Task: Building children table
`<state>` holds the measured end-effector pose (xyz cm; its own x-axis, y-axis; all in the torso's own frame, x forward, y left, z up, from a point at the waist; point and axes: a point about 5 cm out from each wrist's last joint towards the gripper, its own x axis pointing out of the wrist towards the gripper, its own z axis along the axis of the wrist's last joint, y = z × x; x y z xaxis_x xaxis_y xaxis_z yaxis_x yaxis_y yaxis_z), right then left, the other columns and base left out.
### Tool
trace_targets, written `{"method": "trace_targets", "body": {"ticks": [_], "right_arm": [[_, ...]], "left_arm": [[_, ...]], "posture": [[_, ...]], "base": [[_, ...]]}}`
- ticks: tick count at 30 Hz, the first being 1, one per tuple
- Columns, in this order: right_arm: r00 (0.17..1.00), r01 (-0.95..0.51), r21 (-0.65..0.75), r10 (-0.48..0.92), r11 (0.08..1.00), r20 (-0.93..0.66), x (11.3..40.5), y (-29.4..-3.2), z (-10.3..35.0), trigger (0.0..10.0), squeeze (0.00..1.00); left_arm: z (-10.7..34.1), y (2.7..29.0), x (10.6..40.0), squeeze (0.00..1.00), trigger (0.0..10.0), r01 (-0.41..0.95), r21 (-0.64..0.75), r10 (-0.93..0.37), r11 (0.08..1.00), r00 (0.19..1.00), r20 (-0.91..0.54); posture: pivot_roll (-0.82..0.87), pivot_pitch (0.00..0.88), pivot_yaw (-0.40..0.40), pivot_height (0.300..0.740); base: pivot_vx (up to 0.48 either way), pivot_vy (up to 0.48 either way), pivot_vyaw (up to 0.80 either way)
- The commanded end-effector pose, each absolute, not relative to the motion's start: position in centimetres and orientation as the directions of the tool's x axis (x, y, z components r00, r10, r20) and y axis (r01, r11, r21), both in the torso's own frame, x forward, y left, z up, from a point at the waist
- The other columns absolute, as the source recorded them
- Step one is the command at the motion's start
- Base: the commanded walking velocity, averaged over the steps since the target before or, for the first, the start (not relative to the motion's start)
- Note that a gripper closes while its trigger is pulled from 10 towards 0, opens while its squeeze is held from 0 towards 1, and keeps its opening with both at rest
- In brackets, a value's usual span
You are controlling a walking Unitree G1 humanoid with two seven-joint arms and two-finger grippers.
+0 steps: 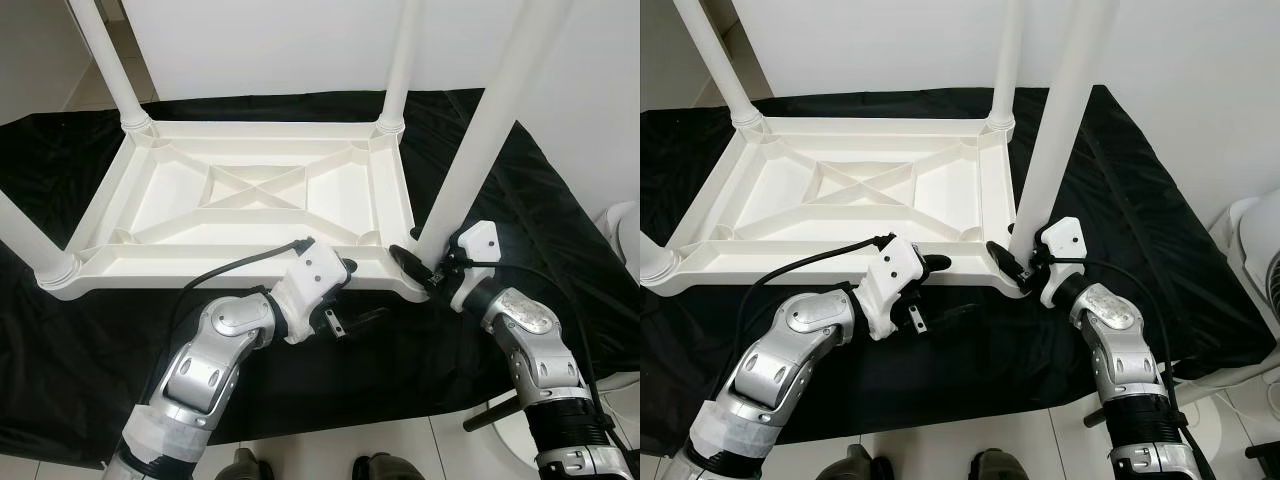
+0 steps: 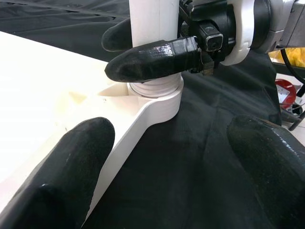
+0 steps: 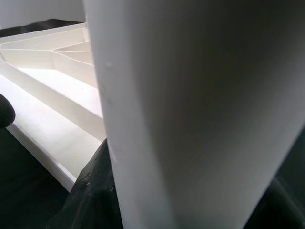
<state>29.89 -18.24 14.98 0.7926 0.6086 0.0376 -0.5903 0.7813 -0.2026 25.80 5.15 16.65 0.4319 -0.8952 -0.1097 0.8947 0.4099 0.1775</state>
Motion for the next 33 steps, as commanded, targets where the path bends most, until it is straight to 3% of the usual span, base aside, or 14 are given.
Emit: {"method": "trace_targets", "body": {"ticks": [1, 8, 10, 11, 12, 13, 15, 18, 23, 30, 31, 32, 33], "right_arm": [[0.806, -0.576, -0.182, 0.591, 0.797, 0.038, 29.6, -18.3, 14.5, 10.0, 0.0], [0.911, -0.381, -0.126, 0.395, 0.916, 0.121, 29.5, -17.8, 15.4, 10.0, 0.0], [0.911, -0.381, -0.126, 0.395, 0.916, 0.121, 29.5, -17.8, 15.4, 10.0, 0.0], [0.928, -0.339, -0.115, 0.352, 0.934, 0.125, 29.4, -17.7, 15.4, 10.0, 0.0], [0.973, -0.141, -0.031, 0.144, 0.99, 0.181, 29.0, -17.7, 15.7, 10.0, 0.0], [0.973, -0.141, -0.031, 0.144, 0.99, 0.181, 29.0, -17.7, 15.7, 10.0, 0.0], [0.983, 0.017, 0.011, -0.019, 1.0, 0.185, 28.5, -17.5, 15.4, 10.0, 0.0], [0.98, 0.12, 0.033, -0.124, 0.992, 0.154, 28.1, -16.6, 14.8, 10.0, 0.0], [0.975, 0.17, 0.07, -0.179, 0.983, 0.135, 27.7, -14.9, 14.7, 10.0, 0.0], [0.981, 0.119, 0.078, -0.129, 0.99, 0.146, 27.6, -13.3, 15.1, 10.0, 0.0], [0.98, 0.126, 0.077, -0.136, 0.989, 0.148, 27.6, -13.6, 15.2, 10.0, 0.91], [0.979, 0.118, 0.079, -0.13, 0.99, 0.159, 27.5, -13.8, 15.3, 10.0, 1.0], [0.979, 0.118, 0.079, -0.13, 0.99, 0.159, 27.5, -13.8, 15.3, 10.0, 1.0]], "left_arm": [[16.8, 5.0, 25.9, 0.0, 10.0, 0.896, 0.187, -0.899, 0.402, 0.425, -0.106], [16.7, 4.9, 26.2, 0.0, 10.0, 0.888, 0.181, -0.891, 0.422, 0.443, -0.098], [16.7, 4.9, 26.2, 0.0, 10.0, 0.888, 0.181, -0.891, 0.422, 0.443, -0.098], [16.7, 4.9, 26.2, 0.0, 10.0, 0.887, 0.18, -0.89, 0.425, 0.446, -0.095], [16.6, 5.0, 26.2, 0.0, 10.0, 0.885, 0.17, -0.886, 0.434, 0.453, -0.101], [16.6, 5.0, 26.2, 0.0, 10.0, 0.885, 0.17, -0.886, 0.434, 0.453, -0.101], [16.4, 5.2, 26.1, 0.0, 10.0, 0.884, 0.175, -0.884, 0.434, 0.455, -0.108], [16.5, 5.3, 26.3, 0.0, 10.0, 0.882, 0.176, -0.882, 0.438, 0.459, -0.105], [16.6, 5.3, 26.6, 0.0, 10.0, 0.878, 0.178, -0.879, 0.445, 0.466, -0.099], [16.7, 5.4, 26.7, 0.0, 10.0, 0.879, 0.179, -0.882, 0.441, 0.462, -0.096], [16.7, 5.4, 26.7, 0.0, 10.0, 0.88, 0.182, -0.883, 0.438, 0.46, -0.098], [16.7, 5.4, 26.8, 0.0, 10.0, 0.88, 0.185, -0.883, 0.437, 0.459, -0.099], [16.7, 5.4, 26.8, 0.0, 10.0, 0.88, 0.185, -0.883, 0.437, 0.459, -0.099]], "posture": [[-0.14, 0.084, 0.043, 0.74], [-0.15, 0.094, 0.052, 0.74], [-0.15, 0.094, 0.052, 0.74], [-0.15, 0.099, 0.053, 0.74], [-0.15, 0.097, 0.063, 0.74], [-0.15, 0.097, 0.063, 0.74], [-0.15, 0.083, 0.061, 0.74], [-0.16, 0.08, 0.065, 0.74], [-0.16, 0.076, 0.074, 0.74], [-0.16, 0.075, 0.083, 0.74], [-0.16, 0.07, 0.086, 0.74], [-0.16, 0.07, 0.086, 0.74], [-0.16, 0.07, 0.086, 0.74]], "base": [[0.0, 0.0, 0.0], [0.0, 0.0, 0.0], [0.0, 0.0, 0.0], [0.0, 0.0, 0.0], [0.0, 0.0, 0.0], [0.0, 0.0, 0.0], [0.0, 0.0, 0.0], [0.0, 0.0, 0.0], [0.0, 0.0, 0.0], [0.0, 0.0, 0.0], [0.0, 0.0, 0.0], [0.0, 0.0, 0.0], [0.0, 0.0, 0.0]]}}
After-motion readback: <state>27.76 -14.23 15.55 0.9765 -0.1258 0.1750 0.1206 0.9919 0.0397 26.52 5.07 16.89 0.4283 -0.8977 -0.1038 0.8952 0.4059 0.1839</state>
